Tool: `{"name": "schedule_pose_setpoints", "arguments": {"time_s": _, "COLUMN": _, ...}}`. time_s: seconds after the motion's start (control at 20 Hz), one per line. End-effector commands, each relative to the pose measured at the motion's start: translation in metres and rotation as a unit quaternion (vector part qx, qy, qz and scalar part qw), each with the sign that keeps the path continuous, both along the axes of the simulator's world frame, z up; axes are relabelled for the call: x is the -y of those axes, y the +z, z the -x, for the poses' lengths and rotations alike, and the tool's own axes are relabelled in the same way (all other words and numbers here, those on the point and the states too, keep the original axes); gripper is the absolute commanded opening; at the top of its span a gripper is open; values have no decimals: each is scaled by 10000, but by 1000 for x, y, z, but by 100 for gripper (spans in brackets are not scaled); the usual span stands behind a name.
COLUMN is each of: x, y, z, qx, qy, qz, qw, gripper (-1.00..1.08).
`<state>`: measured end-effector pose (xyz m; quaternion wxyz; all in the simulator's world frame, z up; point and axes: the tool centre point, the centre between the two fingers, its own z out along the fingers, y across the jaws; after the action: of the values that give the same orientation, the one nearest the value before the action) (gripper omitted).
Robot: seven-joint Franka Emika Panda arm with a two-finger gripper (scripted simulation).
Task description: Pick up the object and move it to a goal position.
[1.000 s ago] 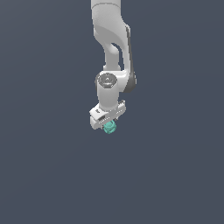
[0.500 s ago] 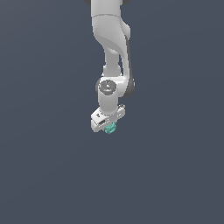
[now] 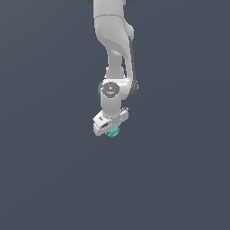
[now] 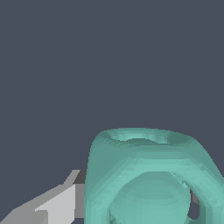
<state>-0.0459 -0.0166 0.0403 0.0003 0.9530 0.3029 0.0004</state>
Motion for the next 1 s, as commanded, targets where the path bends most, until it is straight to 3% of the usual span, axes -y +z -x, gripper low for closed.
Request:
{"name": "schedule_pose_setpoints", "arguments": {"time_s": 0.0, "x": 0, "y": 0, "z": 0, "qx": 0, "qy": 3, "qz": -1, "qw": 10000, "gripper": -100}}
{"name": "schedule_pose_setpoints", "arguments": {"time_s": 0.45, "x": -7, "y": 24, "z": -12, "qx": 0, "qy": 3, "qz": -1, "qw": 10000, "gripper": -100}}
{"name": "schedule_pose_setpoints", "arguments": {"time_s": 0.95, "x": -26, "y": 92, "z": -48, "qx": -1, "qy": 5, "qz": -5, "qw": 10000, "gripper": -100}}
